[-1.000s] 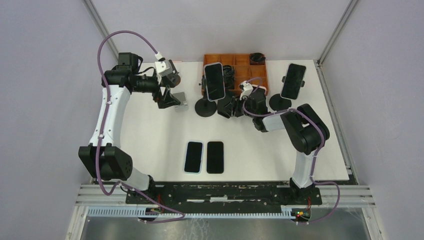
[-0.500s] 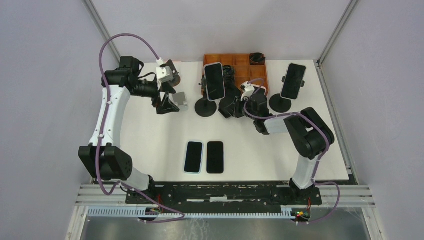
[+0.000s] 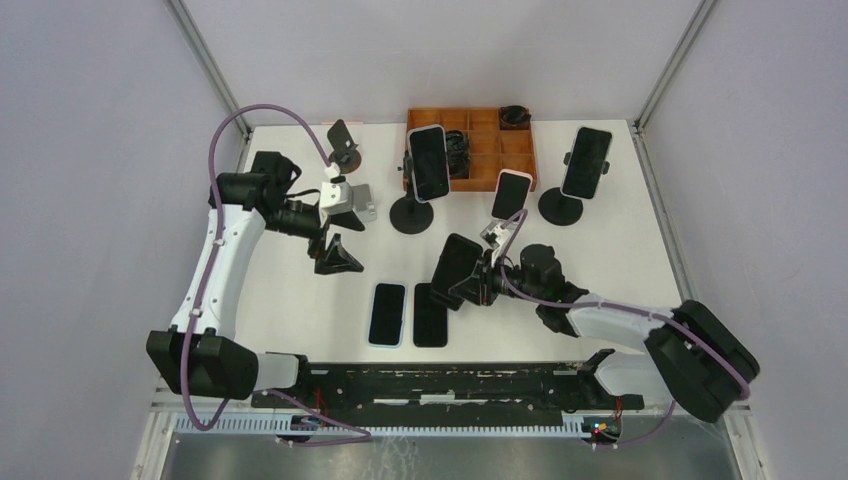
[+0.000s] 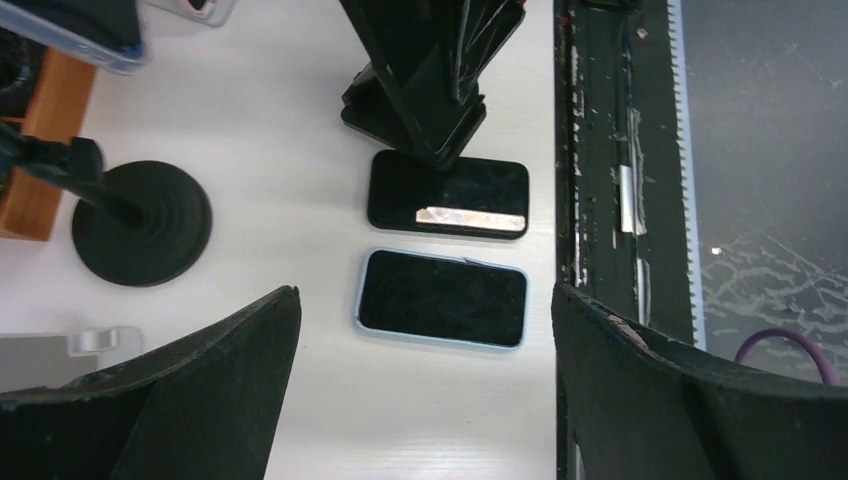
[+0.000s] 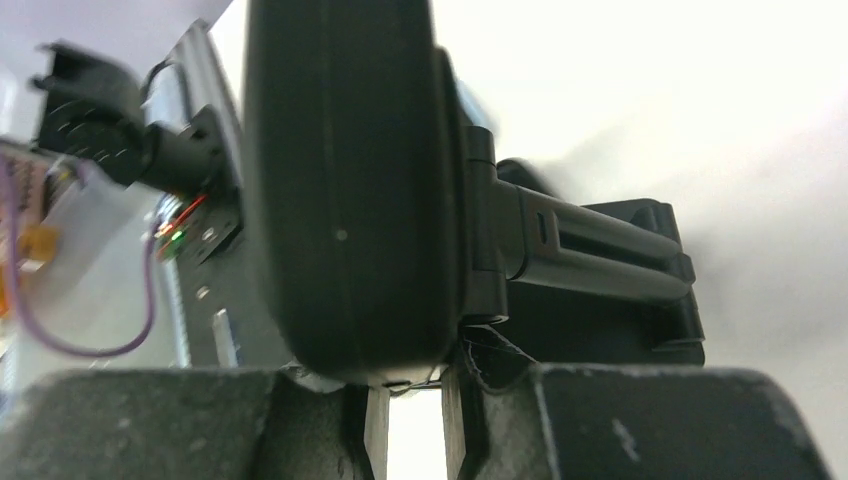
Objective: Remove the phone from the phone stand
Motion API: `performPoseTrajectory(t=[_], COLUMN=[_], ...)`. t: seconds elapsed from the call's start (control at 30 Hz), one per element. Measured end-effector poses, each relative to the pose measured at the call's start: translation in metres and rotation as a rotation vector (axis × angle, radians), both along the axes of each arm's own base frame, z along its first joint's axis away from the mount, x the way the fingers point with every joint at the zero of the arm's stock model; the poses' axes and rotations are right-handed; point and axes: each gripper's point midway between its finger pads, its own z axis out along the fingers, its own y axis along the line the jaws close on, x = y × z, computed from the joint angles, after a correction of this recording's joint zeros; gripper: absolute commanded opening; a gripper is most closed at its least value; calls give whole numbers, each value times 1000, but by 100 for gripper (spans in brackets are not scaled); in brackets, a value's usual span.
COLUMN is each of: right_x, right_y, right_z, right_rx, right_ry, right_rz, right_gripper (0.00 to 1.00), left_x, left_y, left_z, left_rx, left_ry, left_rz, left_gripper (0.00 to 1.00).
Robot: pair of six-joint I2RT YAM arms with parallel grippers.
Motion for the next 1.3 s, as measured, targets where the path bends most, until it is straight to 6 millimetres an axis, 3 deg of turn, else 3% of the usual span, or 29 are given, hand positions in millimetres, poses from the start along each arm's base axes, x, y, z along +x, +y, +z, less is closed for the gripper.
performPoseTrajectory(t=[0.07, 0.23, 0.4, 0.57, 0.83, 1.07, 1.3], right_x=[-23, -54, -81, -100, -123, -137, -138], right_y=[0, 0, 1, 12, 36, 55, 73], right_z=[8, 45, 79, 107, 172, 185, 190], right_rx=[25, 120, 215, 273, 387, 398, 390], right_ry=[4, -22, -23, 22, -35, -15, -1], right_rz=[56, 161, 265, 370, 548, 653, 688], right_gripper=[0, 0, 0, 0, 0, 0, 0], left_x=[-10, -28, -36, -50, -62, -63, -66], left_y=[-3, -15, -36, -61, -74, -77, -81], left_z=[-4, -17, -6, 6, 10, 8, 9], left_rx=[1, -6, -34, -40, -26, -29, -38], left_ry=[7, -11, -52, -60, -47, -47, -40], left_rz=[-16, -48, -71, -107, -112, -93, -103], left_gripper=[100, 100, 100, 100, 94, 91, 85])
